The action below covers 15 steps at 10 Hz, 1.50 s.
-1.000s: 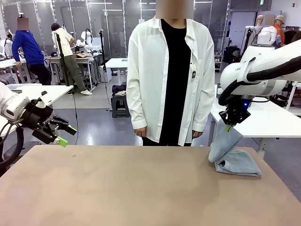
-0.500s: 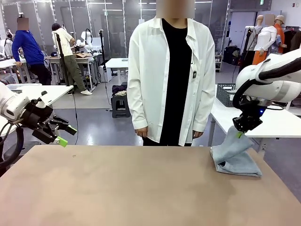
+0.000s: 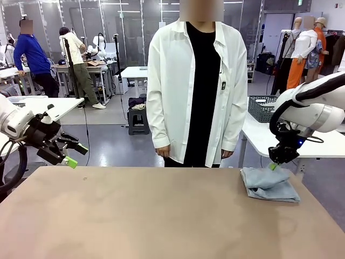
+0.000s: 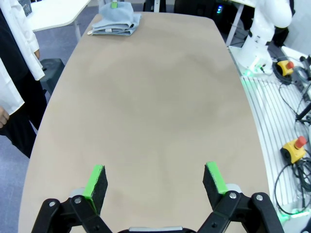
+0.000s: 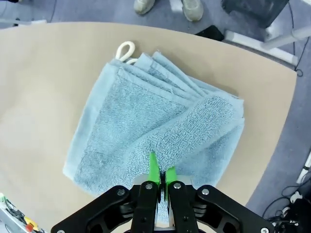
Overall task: Fold the towels and place them in the basket.
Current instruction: Stack the folded Towel with hook on the right side of the table.
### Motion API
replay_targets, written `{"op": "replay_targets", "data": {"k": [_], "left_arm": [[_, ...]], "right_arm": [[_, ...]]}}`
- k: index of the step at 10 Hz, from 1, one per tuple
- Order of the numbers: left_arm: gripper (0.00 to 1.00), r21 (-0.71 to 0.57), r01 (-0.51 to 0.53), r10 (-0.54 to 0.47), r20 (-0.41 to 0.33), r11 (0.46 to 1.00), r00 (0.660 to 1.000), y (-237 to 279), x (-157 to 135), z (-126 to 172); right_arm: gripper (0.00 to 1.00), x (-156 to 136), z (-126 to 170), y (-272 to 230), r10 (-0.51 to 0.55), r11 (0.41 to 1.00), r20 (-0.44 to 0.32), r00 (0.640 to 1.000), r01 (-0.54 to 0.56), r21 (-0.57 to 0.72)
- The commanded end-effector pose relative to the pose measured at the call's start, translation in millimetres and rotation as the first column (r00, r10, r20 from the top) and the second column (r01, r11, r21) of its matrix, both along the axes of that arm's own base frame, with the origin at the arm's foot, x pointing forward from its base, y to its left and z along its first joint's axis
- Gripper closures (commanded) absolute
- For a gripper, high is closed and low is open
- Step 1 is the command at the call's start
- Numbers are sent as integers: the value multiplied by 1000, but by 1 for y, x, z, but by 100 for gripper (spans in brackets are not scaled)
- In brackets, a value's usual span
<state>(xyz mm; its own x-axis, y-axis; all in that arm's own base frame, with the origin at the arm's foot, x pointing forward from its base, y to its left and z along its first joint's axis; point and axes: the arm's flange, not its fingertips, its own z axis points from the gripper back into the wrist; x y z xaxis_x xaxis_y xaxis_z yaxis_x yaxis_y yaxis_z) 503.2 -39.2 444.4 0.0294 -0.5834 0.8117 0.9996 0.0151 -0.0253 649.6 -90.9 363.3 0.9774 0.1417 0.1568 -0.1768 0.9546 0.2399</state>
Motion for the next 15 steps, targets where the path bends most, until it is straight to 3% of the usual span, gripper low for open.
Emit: {"op": "replay_targets", "data": {"k": [1,2,3,4,5,6,7,8,9,10,11,12,15], "left_arm": [[0,0,1,-1,3,1000,1000,0,0,1],[0,0,1,-1,3,1000,1000,0,0,1],[0,0,1,-1,3,1000,1000,0,0,1],[0,0,1,-1,3,1000,1000,0,0,1],[0,0,1,-1,3,1000,1000,0,0,1],[0,0,1,-1,3,1000,1000,0,0,1],[0,0,1,-1,3,1000,1000,0,0,1],[0,0,1,-1,3,1000,1000,0,0,1],[0,0,1,-1,3,1000,1000,0,0,1],[0,0,1,-1,3,1000,1000,0,0,1],[0,0,1,-1,3,1000,1000,0,0,1],[0,0,1,-1,3,1000,1000,0,0,1],[0,0,1,-1,3,1000,1000,0,0,1]], "right_arm": [[95,2,4,-13,-25,999,-17,1000,26,36],[75,0,4,-17,-63,998,-60,996,64,17],[75,-2,5,-20,-82,997,-72,994,82,0],[55,-5,7,-20,-99,995,-88,991,99,-7],[72,-8,14,-20,-107,994,-80,991,106,-18],[35,-13,24,-21,-109,994,-59,992,107,-21],[52,-17,38,-24,-103,995,-33,994,103,-18],[15,-23,58,-25,-102,994,-11,995,102,-32],[32,-43,98,-26,-107,993,8,994,107,-48],[0,-70,145,-28,-137,988,52,989,140,-60],[12,-105,191,-32,-164,984,112,980,171,-57],[12,-142,230,-32,-201,976,174,964,213,-53],[12,-239,302,-17,-247,966,306,920,257,8]]}}
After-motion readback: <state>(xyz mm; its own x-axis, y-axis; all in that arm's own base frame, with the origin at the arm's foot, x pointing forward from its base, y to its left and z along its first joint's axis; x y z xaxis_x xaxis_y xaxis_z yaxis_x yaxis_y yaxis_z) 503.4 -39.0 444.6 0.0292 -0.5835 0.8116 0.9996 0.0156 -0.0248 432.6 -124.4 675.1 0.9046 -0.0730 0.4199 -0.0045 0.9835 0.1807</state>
